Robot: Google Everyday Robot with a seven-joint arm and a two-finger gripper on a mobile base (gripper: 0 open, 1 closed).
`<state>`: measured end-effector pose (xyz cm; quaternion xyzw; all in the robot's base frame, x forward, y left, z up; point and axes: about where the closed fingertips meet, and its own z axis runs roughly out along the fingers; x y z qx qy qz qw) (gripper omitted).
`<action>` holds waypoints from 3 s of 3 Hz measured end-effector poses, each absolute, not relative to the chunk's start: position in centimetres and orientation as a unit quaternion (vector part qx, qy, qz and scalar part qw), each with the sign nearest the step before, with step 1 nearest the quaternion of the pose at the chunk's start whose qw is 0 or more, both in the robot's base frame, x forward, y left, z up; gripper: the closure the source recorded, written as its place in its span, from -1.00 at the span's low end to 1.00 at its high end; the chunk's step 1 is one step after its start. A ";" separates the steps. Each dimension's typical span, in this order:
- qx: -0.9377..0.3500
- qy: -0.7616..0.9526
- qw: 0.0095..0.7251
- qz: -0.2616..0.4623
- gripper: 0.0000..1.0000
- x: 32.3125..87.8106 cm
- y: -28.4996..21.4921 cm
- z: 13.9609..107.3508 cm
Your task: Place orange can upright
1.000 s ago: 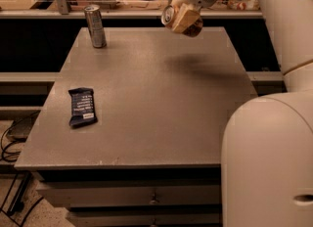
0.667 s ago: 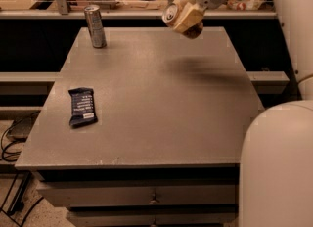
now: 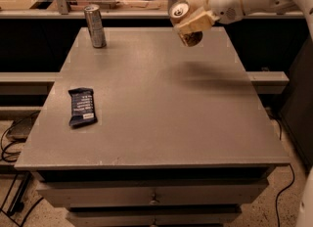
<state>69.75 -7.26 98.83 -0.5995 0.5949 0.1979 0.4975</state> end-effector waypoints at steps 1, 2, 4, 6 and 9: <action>-0.563 0.599 0.519 0.235 1.00 69.1 -7.6 98.2; -0.535 0.610 0.522 0.264 1.00 69.0 -7.6 96.8; -0.483 0.618 0.533 0.317 0.46 69.1 -6.7 93.4; -0.454 0.608 0.552 0.346 -0.45 69.0 -5.9 91.6; -0.444 0.608 0.552 0.358 -1.00 68.7 -5.7 90.7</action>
Offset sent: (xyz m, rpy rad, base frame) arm -0.0101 -0.0099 -0.0359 0.2398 0.1517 -0.0731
